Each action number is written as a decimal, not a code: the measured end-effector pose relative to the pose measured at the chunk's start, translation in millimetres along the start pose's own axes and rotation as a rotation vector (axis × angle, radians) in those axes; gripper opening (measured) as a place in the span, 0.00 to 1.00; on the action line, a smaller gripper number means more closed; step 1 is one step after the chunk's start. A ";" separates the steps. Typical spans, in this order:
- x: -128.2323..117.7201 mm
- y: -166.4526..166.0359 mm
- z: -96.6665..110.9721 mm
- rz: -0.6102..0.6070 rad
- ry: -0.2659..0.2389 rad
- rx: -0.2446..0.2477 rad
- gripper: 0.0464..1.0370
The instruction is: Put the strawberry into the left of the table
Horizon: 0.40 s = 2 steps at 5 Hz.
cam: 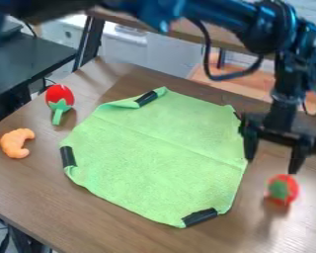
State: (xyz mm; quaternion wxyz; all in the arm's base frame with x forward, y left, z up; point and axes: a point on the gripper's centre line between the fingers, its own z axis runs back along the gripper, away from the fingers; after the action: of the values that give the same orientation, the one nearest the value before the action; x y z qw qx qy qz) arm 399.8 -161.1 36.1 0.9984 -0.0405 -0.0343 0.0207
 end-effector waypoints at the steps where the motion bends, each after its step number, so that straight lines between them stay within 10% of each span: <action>1: 2.1 6.8 21.6 -0.022 -0.041 -0.047 0.96; 2: 1.5 27.9 50.1 0.006 -0.082 -0.080 0.96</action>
State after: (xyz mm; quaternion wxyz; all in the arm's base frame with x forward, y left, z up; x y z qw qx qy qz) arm 396.7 -129.3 83.7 0.9936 -0.0796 -0.0761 0.0240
